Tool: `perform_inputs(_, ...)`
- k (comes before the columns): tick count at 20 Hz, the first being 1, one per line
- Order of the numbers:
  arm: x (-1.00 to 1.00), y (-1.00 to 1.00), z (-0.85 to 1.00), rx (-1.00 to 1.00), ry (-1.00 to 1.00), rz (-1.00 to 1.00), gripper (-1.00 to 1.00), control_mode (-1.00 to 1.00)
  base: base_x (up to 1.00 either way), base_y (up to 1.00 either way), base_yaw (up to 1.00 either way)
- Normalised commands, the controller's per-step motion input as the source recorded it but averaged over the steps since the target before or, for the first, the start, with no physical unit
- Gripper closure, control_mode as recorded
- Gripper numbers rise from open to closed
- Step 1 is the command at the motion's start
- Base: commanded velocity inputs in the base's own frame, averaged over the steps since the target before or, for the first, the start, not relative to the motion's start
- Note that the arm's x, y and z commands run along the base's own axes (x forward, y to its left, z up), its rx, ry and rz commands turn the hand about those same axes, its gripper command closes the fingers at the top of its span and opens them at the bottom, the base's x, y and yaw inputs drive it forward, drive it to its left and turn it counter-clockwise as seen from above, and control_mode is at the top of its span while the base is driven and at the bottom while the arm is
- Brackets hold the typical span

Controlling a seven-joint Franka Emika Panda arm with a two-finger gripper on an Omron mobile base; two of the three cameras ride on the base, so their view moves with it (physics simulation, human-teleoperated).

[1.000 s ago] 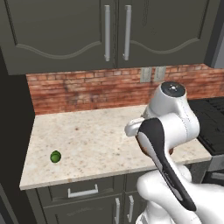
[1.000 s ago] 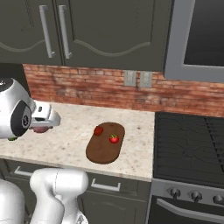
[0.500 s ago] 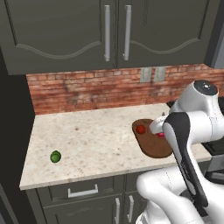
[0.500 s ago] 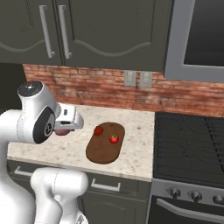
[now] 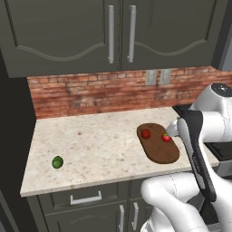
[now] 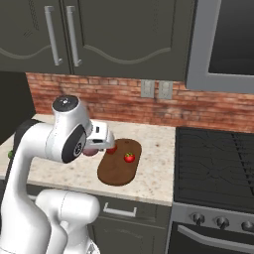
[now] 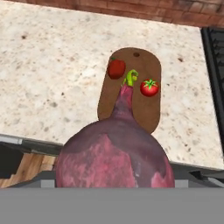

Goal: Place the avocado, onion, tomato, and bell pepper on the cutting board.

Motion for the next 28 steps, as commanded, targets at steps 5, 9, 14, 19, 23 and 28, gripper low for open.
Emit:
perform_inputs(5,0.43,-0.04,-0.27,0.0,0.0,0.0,1.0,-1.0,0.0,0.0,0.0)
perform_inputs(9,0.5,-0.07,-0.22,0.0,0.0,0.0,1.0,-1.0,0.0,0.0,0.0)
perform_inputs(14,0.52,0.0,-0.2,0.0,0.0,0.0,1.0,-1.0,0.0,0.0,0.0)
perform_inputs(19,0.44,0.0,-0.23,0.0,0.0,0.0,1.0,-1.0,0.0,0.0,0.0)
perform_inputs(23,0.18,0.0,-0.22,0.0,0.0,0.0,1.0,-1.0,0.0,0.0,0.0)
perform_inputs(28,0.23,0.0,-0.28,0.0,0.0,0.0,1.0,-1.0,0.0,0.0,0.0)
